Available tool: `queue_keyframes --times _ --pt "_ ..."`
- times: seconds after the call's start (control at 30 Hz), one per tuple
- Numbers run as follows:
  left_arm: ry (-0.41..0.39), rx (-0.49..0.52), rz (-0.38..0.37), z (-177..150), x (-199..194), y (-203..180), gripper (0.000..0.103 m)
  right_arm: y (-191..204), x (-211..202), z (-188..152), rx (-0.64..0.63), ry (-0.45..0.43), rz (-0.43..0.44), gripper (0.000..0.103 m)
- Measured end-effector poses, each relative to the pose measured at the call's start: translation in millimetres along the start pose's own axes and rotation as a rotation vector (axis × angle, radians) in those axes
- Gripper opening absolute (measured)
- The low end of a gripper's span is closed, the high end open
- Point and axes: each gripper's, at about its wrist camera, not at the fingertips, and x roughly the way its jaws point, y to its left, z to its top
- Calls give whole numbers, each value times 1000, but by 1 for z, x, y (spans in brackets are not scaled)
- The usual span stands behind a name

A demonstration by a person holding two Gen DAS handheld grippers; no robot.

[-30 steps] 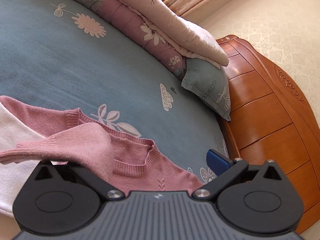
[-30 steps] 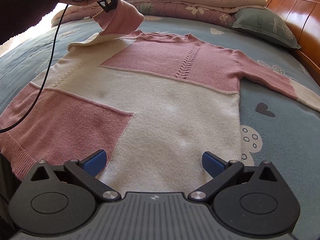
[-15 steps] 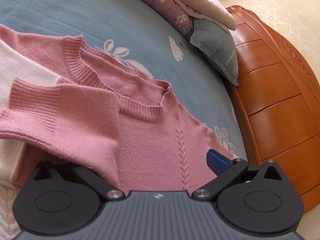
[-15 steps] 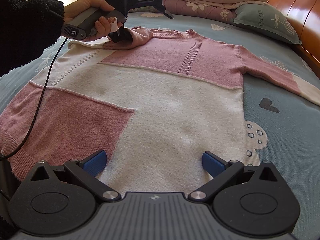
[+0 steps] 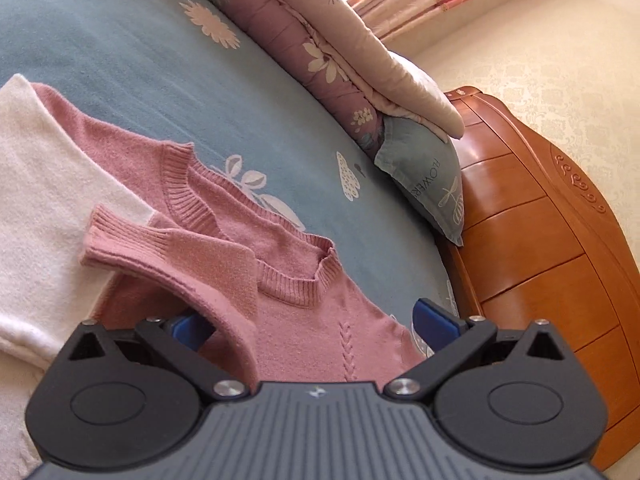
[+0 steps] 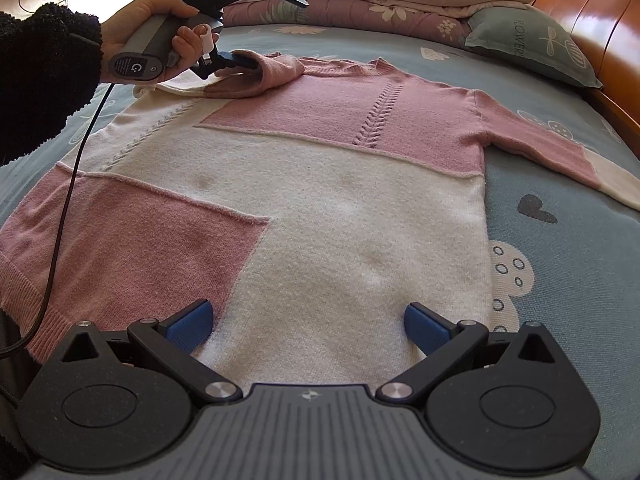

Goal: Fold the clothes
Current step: 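Lower the sleeve onto the sweater body and open the left tool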

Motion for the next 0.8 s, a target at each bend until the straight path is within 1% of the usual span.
queue_keyframes --times 0.07,0.13,0.2,0.27,0.33,0.43,0.5,0.57,0.67,0.73,0.8 --pt "27 53 -22 -7 8 -15 102 0 0 0 0 1 0 103" --pt "67 93 -59 -18 19 -27 102 0 0 0 -1 2 0 103" --pt "128 126 -63 -29 32 -34 102 0 -1 -1 -1 3 1 103" --pt "173 135 -71 -37 41 -36 102 0 -1 -1 -1 5 3 103" --pt "193 132 -81 -41 42 -36 102 -1 -1 -1 -1 6 4 103" --pt "184 133 -101 -37 33 -35 102 -1 0 -1 -1 5 5 103" --pt "147 138 -92 -28 23 -32 102 -1 0 -1 0 5 6 103" --pt "115 141 -65 -20 17 -26 102 -2 1 -1 2 3 6 103" --pt "99 136 -24 -13 21 -21 102 -1 1 -2 5 -2 5 103" --pt "108 127 -22 -14 31 -20 102 -1 1 -3 5 -4 5 103" --pt "174 105 -51 -23 48 -19 102 -2 1 -3 5 -5 7 103"
